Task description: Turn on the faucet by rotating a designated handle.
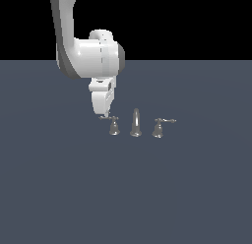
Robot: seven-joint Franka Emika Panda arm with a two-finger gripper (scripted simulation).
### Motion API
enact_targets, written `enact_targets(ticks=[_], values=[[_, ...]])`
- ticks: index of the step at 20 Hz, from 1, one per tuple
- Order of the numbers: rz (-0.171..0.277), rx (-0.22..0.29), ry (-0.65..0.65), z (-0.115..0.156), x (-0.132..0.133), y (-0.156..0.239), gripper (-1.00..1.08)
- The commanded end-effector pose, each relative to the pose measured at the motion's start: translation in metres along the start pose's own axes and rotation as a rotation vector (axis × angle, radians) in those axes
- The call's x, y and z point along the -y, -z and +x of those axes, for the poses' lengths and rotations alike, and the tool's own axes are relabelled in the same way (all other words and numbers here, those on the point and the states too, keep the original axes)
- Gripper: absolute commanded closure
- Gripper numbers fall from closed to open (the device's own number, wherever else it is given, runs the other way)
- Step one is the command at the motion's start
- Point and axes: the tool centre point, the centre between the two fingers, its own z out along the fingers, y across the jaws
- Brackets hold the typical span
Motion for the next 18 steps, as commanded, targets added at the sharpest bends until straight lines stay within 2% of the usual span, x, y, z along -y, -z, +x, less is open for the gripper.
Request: enact_targets(ticks=[1, 9, 18], values=[[0.001, 0.001, -0.013, 0.001, 0.003, -0.002, 1.08], [0.001, 0.002, -0.013, 0.001, 0.003, -0.002, 1.08], [0.001, 0.002, -0.013, -0.013, -0.024, -0.002, 1.08]])
